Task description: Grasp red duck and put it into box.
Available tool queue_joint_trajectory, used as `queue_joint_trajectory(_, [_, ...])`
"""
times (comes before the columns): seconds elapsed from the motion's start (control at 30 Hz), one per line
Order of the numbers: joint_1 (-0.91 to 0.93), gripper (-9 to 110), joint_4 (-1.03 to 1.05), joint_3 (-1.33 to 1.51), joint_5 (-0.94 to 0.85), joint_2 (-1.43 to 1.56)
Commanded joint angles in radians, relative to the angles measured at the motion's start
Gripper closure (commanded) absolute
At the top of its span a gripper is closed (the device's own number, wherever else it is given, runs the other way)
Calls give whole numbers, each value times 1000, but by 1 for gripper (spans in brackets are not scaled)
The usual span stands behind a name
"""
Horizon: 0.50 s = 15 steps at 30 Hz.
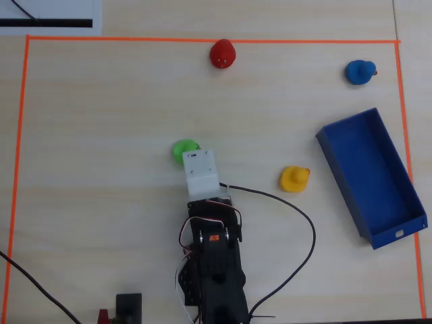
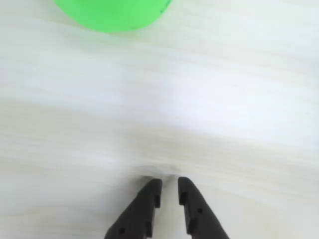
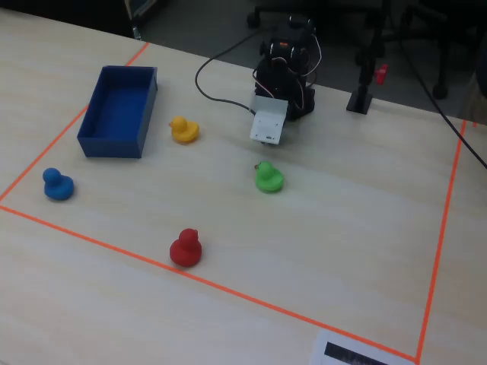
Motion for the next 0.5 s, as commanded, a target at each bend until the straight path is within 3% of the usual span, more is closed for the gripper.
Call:
queue_joint_trajectory(0.0, [-5, 101, 18, -11, -6, -8])
queue_joint_trajectory(0.47, [9, 101, 84, -675, 72, -508])
